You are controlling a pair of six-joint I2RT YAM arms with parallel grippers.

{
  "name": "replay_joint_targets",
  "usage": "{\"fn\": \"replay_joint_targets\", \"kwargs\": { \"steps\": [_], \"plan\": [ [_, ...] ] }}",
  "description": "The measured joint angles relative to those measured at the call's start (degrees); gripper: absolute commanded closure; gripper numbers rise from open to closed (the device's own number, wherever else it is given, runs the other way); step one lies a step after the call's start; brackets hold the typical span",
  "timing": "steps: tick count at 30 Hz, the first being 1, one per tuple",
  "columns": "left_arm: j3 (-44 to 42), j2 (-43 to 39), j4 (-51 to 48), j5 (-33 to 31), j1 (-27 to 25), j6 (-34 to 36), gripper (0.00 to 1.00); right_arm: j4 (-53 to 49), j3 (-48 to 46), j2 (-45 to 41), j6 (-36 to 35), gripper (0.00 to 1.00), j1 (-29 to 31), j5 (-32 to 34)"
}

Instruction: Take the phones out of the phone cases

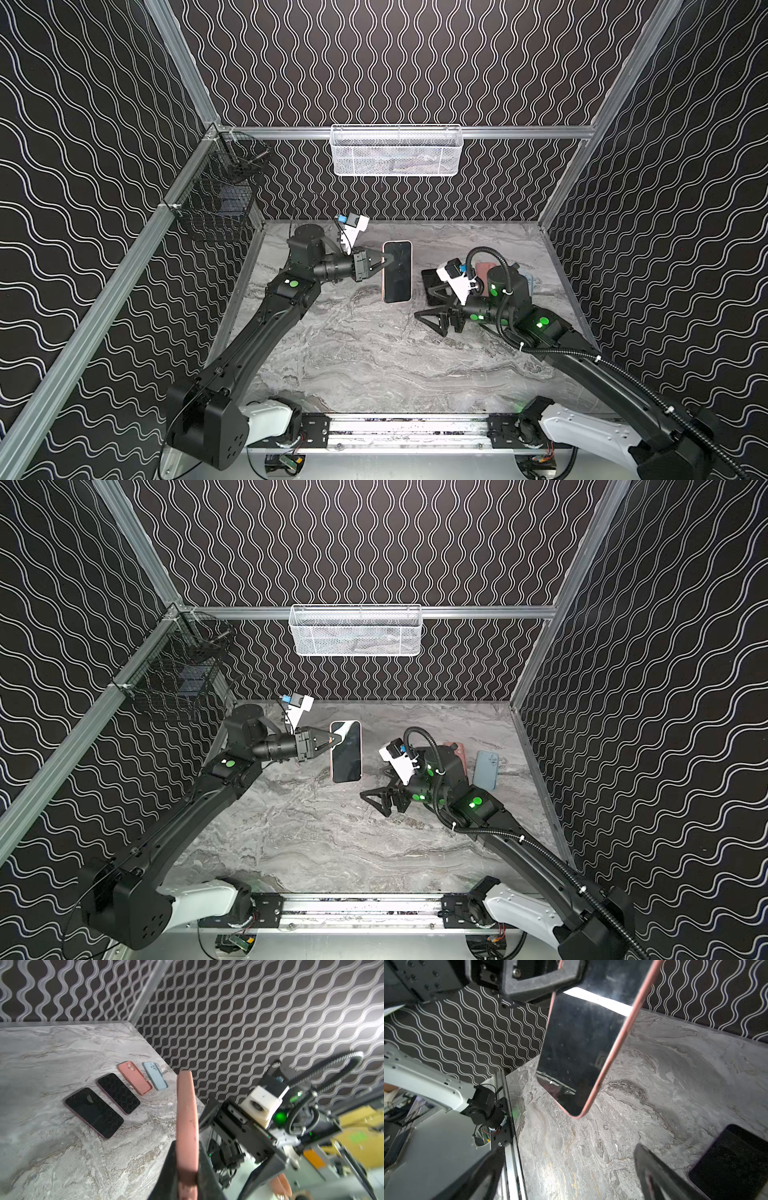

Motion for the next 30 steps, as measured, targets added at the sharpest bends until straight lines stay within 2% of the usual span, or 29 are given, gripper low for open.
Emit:
{"fn": "replay_joint_targets", "kwargs": {
  "steps": [7, 10, 21, 30],
  "plan": [
    [4.5, 0.5, -9.4, 8.1, 0.0, 12.3, 1.00, -11.3, 9.3, 4.1, -8.0, 0.09, 0.1, -2.5],
    [4.8, 0.4, -10.3, 11.1, 0.0, 14.8, 1.00, -14.7, 11.0, 5.4, -10.6, 0.13, 0.5, -2.6],
    [1.0, 2.0, 2.4, 19.1, 0.0, 9.3, 1.00, -22.2, 15.6, 10.1, -16.0, 0.24, 7.2, 1.2],
    [1.0, 3.9, 3.5, 20.7, 0.0, 8.2, 1.00, -23.5, 15.8, 11.3, -17.3, 0.44, 9.1, 3.7]
  ]
}}
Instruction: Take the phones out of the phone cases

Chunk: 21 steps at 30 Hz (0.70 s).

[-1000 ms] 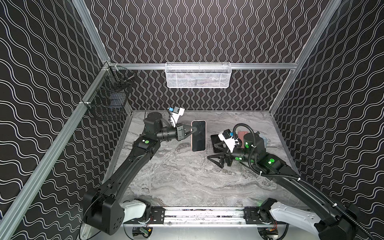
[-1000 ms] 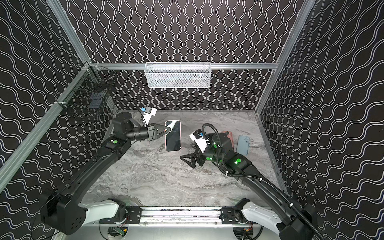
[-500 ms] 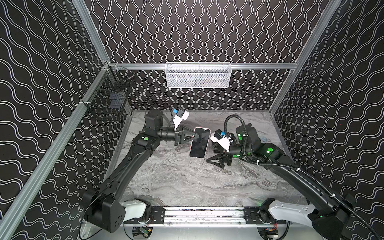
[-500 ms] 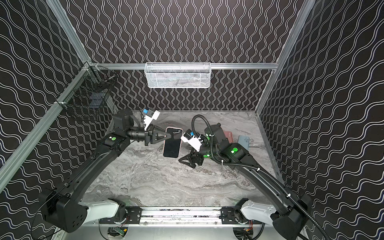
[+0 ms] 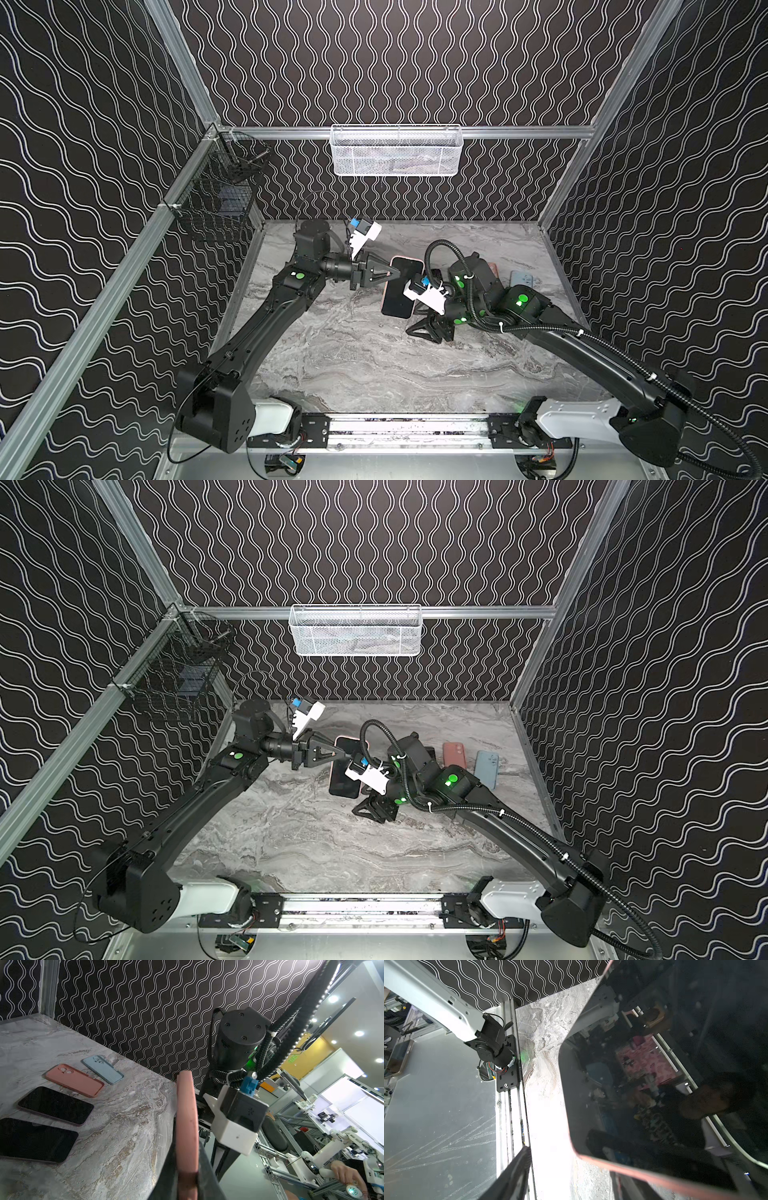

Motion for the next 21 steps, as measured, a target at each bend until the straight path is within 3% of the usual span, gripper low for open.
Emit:
{"fn": "replay_joint_targets", "kwargs": {
  "steps": [13, 21],
  "plan": [
    [-1.4, 0.2, 6.9, 1.8, -0.1, -5.0, 1.00, 0.1, 0.5, 0.8, -0.1, 0.74, 0.3, -0.2],
    [-1.3, -0.5, 6.4, 2.3, -0.4, -4.5, 1.00, 0.0, 0.9, 0.7, 0.0, 0.83, 0.3, -0.5]
  ]
}}
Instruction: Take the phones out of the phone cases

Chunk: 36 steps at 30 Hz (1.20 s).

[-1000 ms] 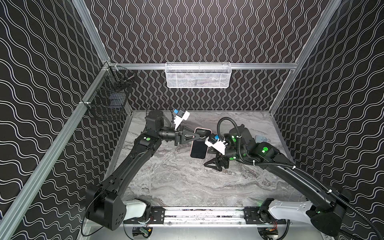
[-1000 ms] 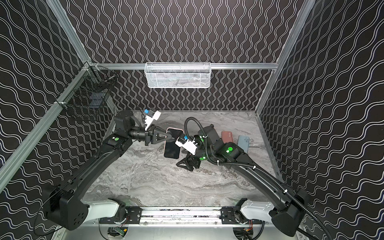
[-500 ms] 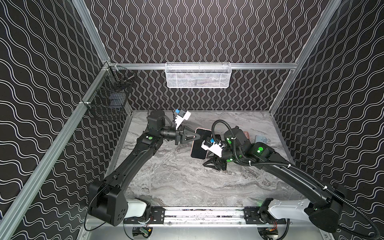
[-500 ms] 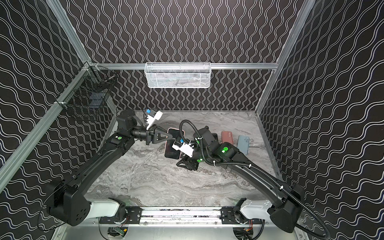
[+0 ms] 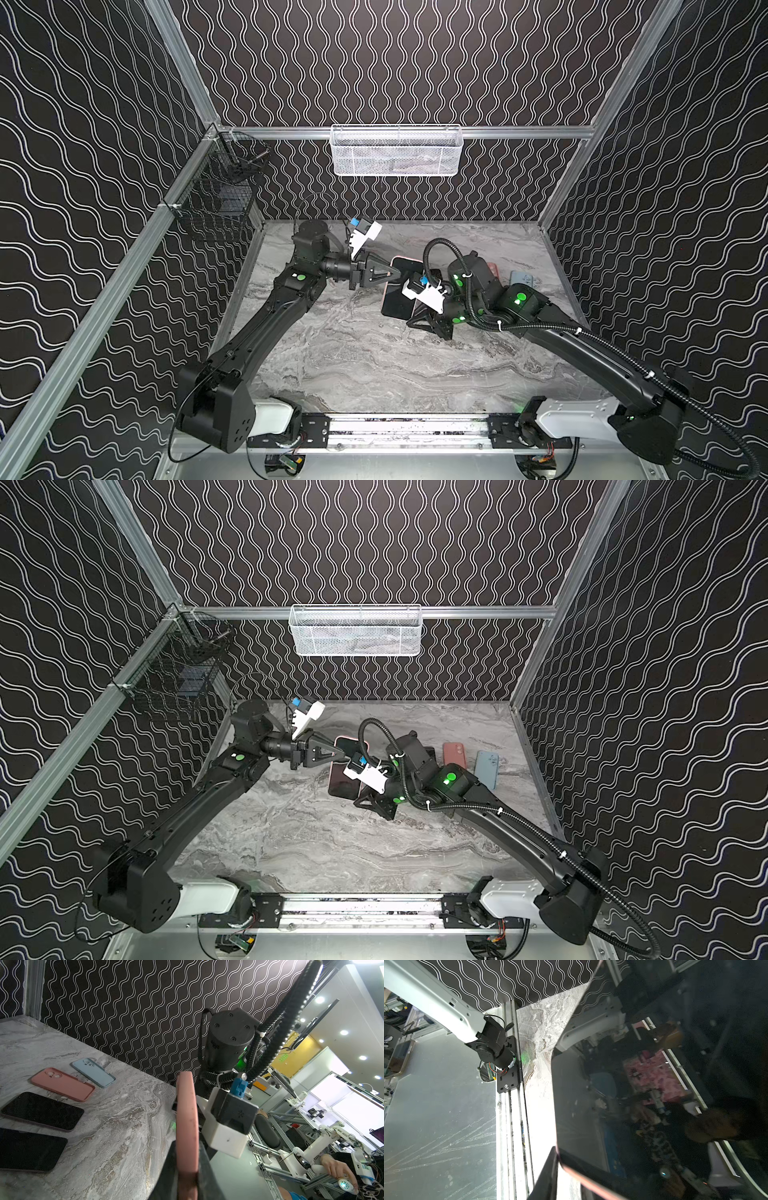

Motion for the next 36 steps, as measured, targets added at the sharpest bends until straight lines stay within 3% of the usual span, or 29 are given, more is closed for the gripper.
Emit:
{"fn": "replay_joint_targets", "kwargs": {
  "steps": [5, 9, 12, 24, 30, 36],
  "plan": [
    [0.3, -0.5, -0.5, -0.2, -0.3, 0.2, 1.00, -0.2, 0.0, -0.1, 0.1, 0.85, 0.1, -0.9],
    [0.2, -0.7, -0.9, -0.5, -0.8, 0.2, 1.00, 0.5, 0.0, -0.2, 0.7, 0.73, 0.1, -1.8],
    [-0.2, -1.0, -0.7, -0.4, -1.1, 0.1, 1.00, 1.2, -0.1, -0.2, 0.9, 0.73, 0.1, -2.8],
    [-0.1, -0.5, 0.9, 0.3, -1.2, -0.7, 1.00, 1.9, -0.6, -0.4, 3.1, 0.87, 0.5, -4.5],
    [0.1, 1.1, 3.3, 4.2, -1.4, -3.1, 1.00, 2.0, -0.5, -0.3, 4.4, 0.90, 5.4, 1.6],
    [-3.2, 2.1, 12.7, 3.2, -1.4, -14.0, 1.00, 2.0, -0.5, 1.0, 2.4, 0.93, 10.3, 10.6]
  ]
}}
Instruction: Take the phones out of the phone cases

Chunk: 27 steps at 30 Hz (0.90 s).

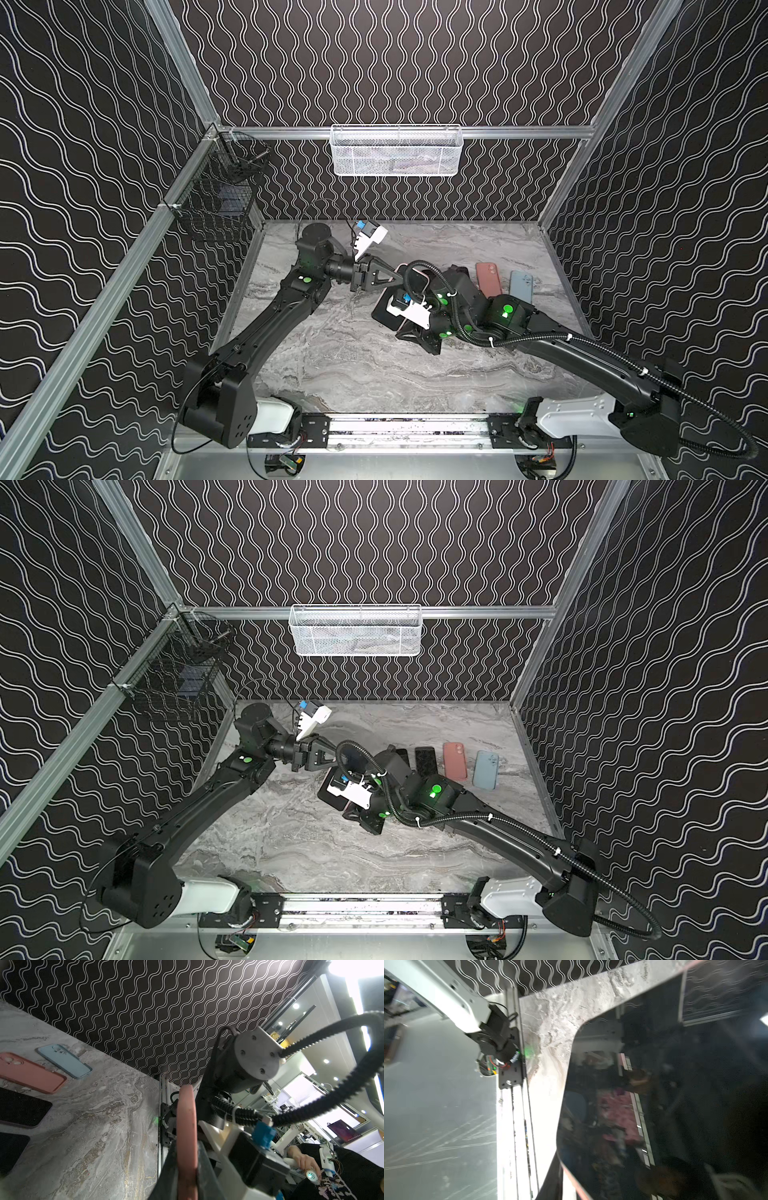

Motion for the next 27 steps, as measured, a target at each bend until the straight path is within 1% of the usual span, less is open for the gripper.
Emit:
{"fn": "replay_joint_targets", "kwargs": {
  "steps": [4, 7, 9, 12, 13, 14, 17, 20, 23, 27],
  "plan": [
    [-1.1, 0.3, 6.9, -1.3, 0.0, -4.3, 1.00, 1.3, -1.2, -0.9, -0.5, 0.92, 0.6, 3.5],
    [-1.2, 0.3, 9.0, -2.1, 0.0, -5.8, 1.00, 2.6, -2.0, -1.9, -0.8, 0.90, 0.6, 4.8],
    [-1.0, 0.3, 8.9, -2.5, 0.0, -5.8, 1.00, 2.9, -2.2, -2.0, -0.9, 0.85, 0.6, 5.3],
    [-0.3, -0.2, 5.6, -3.8, 0.0, -4.0, 1.00, 2.9, -2.2, -2.2, -1.1, 0.74, 0.3, 5.0],
    [0.2, -0.6, 4.1, -3.8, 0.0, -3.0, 1.00, 3.0, -2.3, -2.3, -1.1, 0.71, -0.1, 4.1],
    [0.7, -0.9, 2.6, -3.8, 0.0, -2.0, 1.00, 3.2, -2.4, -2.5, -1.1, 0.70, -0.7, 2.8],
    [1.8, -1.8, -2.2, -3.9, 0.0, 1.4, 1.00, 4.2, -2.9, -3.3, -1.0, 0.69, -2.6, -0.1],
    [2.0, -2.4, -5.0, -4.6, 0.0, 3.4, 1.00, 5.3, -3.3, -4.1, -0.2, 0.69, -4.0, -3.5],
    [1.4, -2.6, -4.3, -4.7, 0.0, 3.0, 1.00, 6.0, -3.3, -4.3, 0.7, 0.69, -5.1, -6.4],
    [-0.1, -2.4, 0.4, -4.2, -0.1, -1.7, 1.00, 6.5, -3.5, -4.1, 1.8, 0.70, -5.6, -8.9]
  ]
}}
